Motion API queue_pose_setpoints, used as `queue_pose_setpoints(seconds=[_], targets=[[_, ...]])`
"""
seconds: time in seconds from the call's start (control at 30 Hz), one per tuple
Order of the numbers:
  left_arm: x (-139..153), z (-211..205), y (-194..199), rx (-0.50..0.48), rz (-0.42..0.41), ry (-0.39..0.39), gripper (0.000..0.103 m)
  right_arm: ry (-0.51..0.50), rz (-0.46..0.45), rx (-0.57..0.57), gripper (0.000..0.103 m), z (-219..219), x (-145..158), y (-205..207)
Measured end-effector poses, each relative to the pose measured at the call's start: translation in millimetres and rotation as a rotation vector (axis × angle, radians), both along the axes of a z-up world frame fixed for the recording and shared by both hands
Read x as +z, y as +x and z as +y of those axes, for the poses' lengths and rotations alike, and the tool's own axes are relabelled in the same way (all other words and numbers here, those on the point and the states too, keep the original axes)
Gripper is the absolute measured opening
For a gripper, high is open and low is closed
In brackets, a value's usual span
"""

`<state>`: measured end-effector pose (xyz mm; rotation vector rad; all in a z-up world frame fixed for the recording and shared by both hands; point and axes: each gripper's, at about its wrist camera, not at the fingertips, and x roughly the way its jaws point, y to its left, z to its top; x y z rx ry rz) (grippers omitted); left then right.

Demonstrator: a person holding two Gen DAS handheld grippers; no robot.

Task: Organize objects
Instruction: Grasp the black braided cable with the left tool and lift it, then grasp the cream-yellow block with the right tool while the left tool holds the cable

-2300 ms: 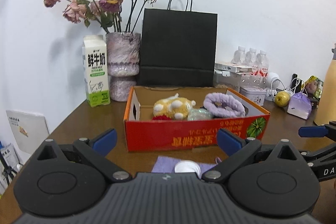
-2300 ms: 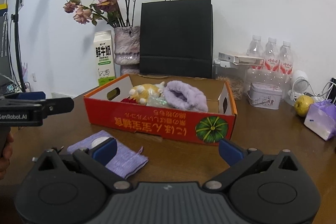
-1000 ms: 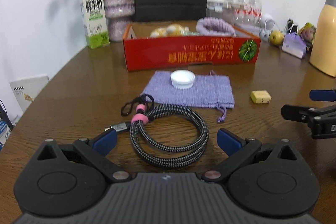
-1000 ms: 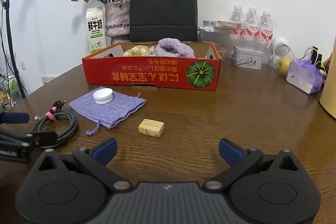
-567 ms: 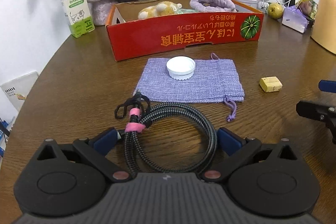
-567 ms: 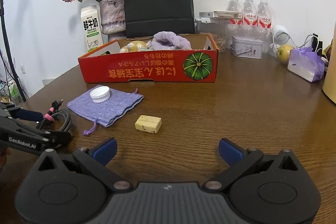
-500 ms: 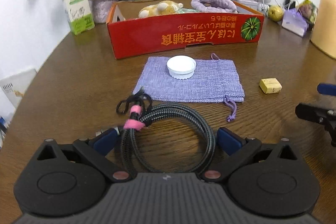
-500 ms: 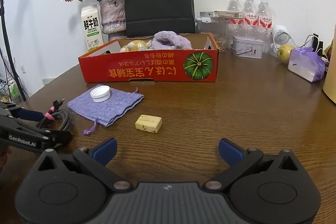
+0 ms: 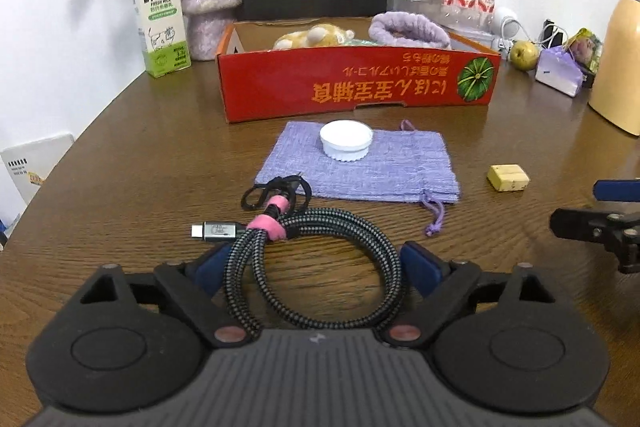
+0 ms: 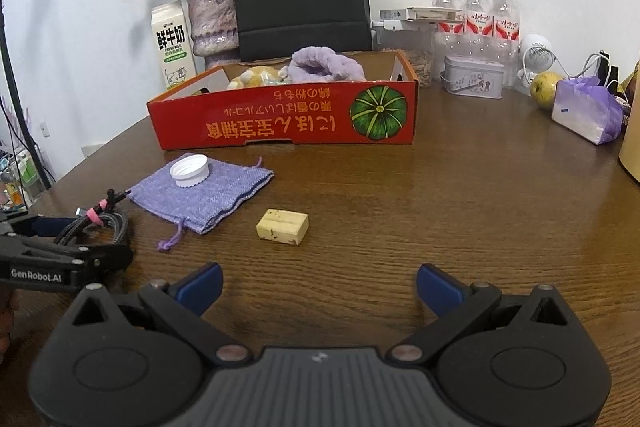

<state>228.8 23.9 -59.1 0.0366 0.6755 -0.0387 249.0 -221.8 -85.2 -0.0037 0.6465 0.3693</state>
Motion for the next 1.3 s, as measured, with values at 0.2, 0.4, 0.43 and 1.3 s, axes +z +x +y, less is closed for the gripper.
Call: queue_pose_setpoints(seconds=[0.2,0.4,0.43,1.3], targets=[[6.7,0.8,-9.4,0.026,-0.082,-0.021,0.089,0.004,0.022,0.018,0.103,1.7,-2.1,1.1],[25.2,-11.4,-22.3,0.037,-0.236,-0.018,0.089,0.012,0.0,0.028,0.103,3.6,0.1,-1.1],[27.3,-13.6,-22.1,0.035,-0.247,-0.02,0.089,0.014,-0.005,0.027,0.103,3.2,0.6,-1.2],[29.9,-8.3,-30.8,0.062,-0.312,-0.066,0.089,-0.06,-0.055,0.025,0.031,51.6,4.0,23.6]])
